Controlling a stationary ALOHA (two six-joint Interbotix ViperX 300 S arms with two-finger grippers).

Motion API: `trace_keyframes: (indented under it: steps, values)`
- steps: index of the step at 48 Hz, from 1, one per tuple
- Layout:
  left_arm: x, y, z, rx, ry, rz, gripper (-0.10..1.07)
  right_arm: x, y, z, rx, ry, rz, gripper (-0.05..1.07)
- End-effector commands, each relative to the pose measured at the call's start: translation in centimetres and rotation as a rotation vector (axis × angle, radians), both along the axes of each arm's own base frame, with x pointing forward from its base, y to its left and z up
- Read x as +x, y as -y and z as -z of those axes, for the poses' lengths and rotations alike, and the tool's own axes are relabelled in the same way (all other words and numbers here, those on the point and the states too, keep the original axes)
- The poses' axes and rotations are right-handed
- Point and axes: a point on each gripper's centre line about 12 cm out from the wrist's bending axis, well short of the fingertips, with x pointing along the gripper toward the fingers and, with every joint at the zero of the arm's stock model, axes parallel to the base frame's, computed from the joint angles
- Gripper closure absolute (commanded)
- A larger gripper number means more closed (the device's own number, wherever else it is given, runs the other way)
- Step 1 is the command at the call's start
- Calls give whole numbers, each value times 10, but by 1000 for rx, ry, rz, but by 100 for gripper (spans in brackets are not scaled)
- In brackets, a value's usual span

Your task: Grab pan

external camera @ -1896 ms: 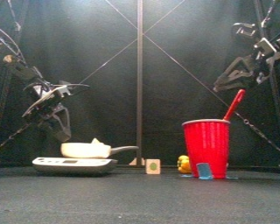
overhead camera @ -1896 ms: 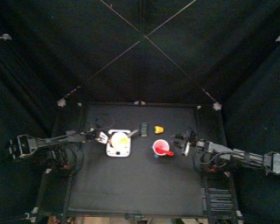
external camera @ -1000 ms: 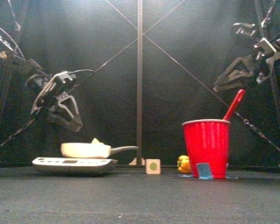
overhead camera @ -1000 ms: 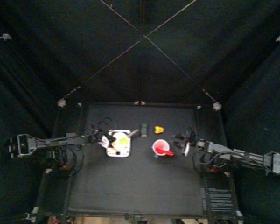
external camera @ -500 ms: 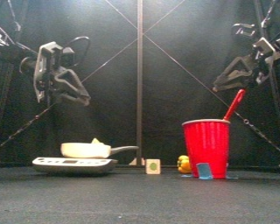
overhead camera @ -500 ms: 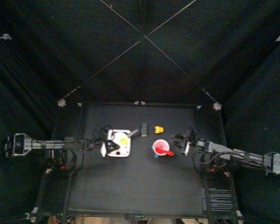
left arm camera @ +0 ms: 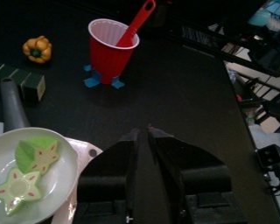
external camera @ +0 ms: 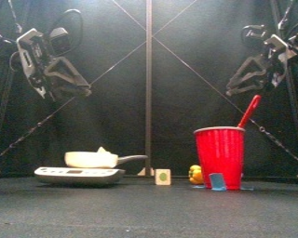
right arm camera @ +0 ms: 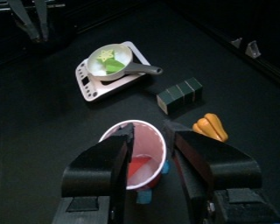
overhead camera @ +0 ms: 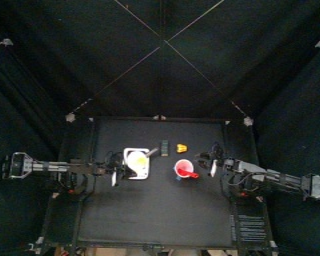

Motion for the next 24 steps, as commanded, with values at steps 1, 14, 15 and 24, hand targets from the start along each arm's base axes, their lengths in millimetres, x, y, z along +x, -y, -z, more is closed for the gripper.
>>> trace_keyframes:
  steps: [1, 14, 15, 24]
  values:
    - [4, -4, -9, -21, 30, -28, 37, 4, 0, -12, 4, 33, -2, 29]
    - [-8, -65, -2, -69, -64, -327, 37, 6, 2, -21, -2, 52, 5, 29]
    - [-9, -69, 0, -68, -76, -344, 37, 6, 2, -22, -1, 54, 5, 29]
    - [-16, -94, 19, -56, -162, -429, 37, 8, 2, -23, 22, 66, 7, 29]
